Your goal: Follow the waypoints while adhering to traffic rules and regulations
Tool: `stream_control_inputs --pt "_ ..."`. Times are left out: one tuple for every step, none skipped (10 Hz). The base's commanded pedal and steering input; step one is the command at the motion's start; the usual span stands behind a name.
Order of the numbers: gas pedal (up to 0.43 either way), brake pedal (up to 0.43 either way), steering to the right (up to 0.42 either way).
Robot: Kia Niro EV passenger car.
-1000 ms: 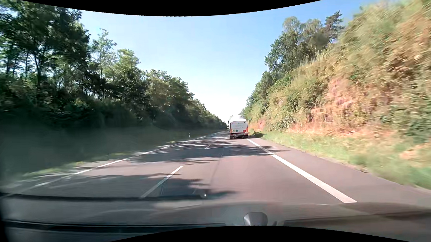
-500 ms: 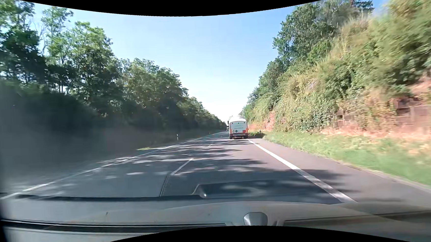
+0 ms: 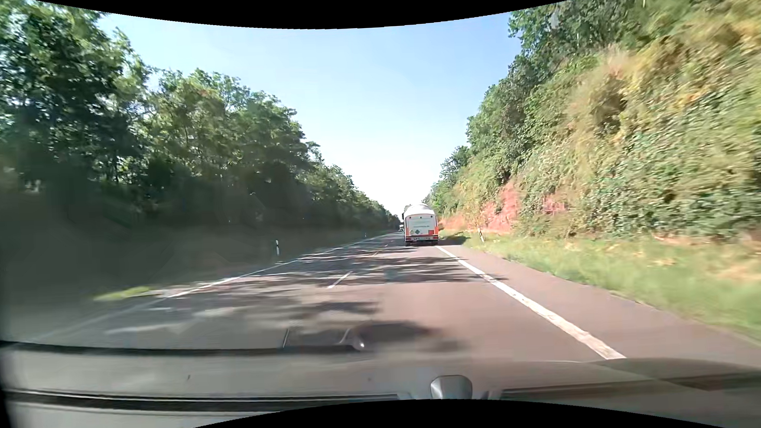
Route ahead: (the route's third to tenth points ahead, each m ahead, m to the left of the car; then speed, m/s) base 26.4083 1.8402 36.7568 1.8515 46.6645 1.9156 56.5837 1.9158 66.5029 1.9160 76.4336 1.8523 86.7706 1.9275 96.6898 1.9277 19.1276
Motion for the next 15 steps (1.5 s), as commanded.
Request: stream_control_inputs --pt "0.098 0.006 0.001" --pt "0.098 0.006 0.001" --pt "0.098 0.006 0.001" --pt "0.087 0.006 0.001" --pt "0.087 0.006 0.001" --pt "0.079 0.006 0.001" --pt "0.047 0.006 0.001" --pt "0.039 0.006 0.001" --pt "0.039 0.006 0.002" --pt "0.039 0.006 0.002" --pt "0.039 0.006 0.002" --pt "0.039 0.006 0.002" --pt "0.028 0.006 0.002" --pt "0.008 0.006 0.002" --pt "0.008 0.006 0.002"
